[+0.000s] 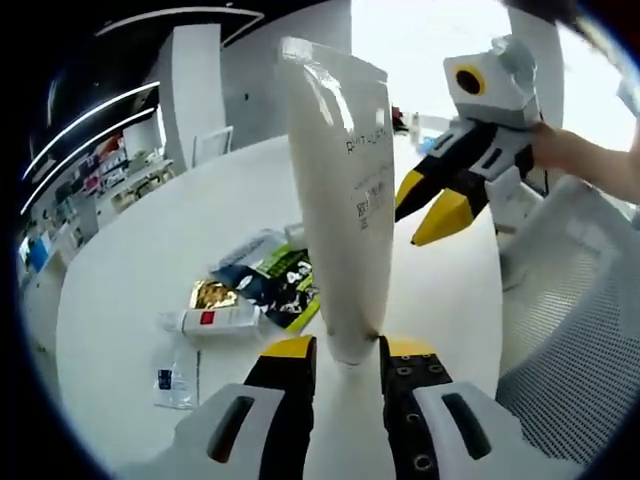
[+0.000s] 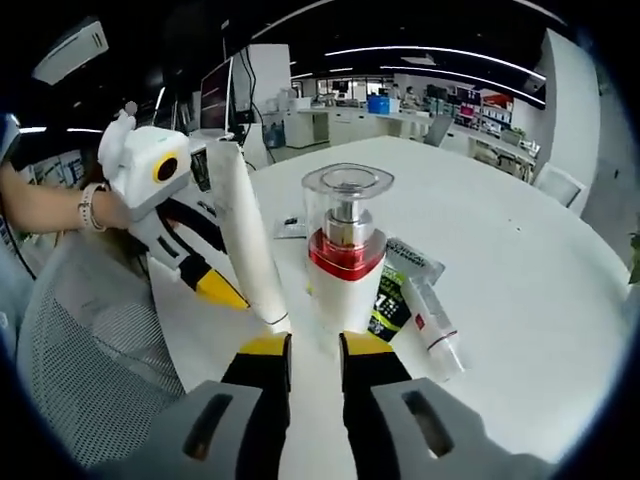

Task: Arrange the skincare products in the storage area until every visible bottle or jar stands upright without overlapping.

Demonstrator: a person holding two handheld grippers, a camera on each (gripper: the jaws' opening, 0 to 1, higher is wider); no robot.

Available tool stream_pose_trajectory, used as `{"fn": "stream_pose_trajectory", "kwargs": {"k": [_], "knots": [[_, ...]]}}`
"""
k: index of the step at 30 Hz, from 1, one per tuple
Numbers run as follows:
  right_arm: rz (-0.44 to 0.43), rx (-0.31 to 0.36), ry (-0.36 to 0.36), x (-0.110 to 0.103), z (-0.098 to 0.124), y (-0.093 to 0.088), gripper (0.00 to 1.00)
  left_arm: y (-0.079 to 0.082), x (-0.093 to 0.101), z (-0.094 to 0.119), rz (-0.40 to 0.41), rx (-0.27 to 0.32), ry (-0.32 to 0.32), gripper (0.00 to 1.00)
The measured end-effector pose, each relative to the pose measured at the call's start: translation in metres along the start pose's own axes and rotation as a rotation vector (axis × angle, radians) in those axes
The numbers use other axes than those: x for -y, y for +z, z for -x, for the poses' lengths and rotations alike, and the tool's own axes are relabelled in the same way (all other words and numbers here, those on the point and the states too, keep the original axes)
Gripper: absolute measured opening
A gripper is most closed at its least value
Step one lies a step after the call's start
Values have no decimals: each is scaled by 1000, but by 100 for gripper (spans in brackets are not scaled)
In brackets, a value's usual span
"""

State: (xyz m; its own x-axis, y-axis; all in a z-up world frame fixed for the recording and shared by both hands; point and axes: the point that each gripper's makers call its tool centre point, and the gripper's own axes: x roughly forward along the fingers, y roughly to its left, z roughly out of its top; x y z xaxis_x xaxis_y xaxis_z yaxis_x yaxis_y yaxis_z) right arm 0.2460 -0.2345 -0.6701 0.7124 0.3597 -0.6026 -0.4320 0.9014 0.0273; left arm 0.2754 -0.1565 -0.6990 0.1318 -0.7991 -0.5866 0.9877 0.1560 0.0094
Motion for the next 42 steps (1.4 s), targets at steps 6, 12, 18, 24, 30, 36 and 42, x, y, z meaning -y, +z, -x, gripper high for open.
{"fn": "stream_pose_trajectory", "kwargs": {"k": [6,12,18,24,30,36,42], "knots": [[-9,-3,17,4,-6,3,19,-3,-5,1,40,-10,21,20],[-25,-8,20,9,-8,3,20,0,-4,-2,35,-18,14,17],[-30,-10,18,12,-13,3,20,3,-8,-7,49,-16,32,16],[-44,-11,11,16,-16,3,20,8,-12,-12,45,-8,37,16],[-68,-10,-4,18,-22,1,21,10,-13,-16,53,-5,42,16],[-72,-13,-12,18,-24,-3,21,13,-15,-19,79,6,61,16],[-83,-12,-11,19,-25,-4,21,15,-16,-21,98,13,79,16]]}}
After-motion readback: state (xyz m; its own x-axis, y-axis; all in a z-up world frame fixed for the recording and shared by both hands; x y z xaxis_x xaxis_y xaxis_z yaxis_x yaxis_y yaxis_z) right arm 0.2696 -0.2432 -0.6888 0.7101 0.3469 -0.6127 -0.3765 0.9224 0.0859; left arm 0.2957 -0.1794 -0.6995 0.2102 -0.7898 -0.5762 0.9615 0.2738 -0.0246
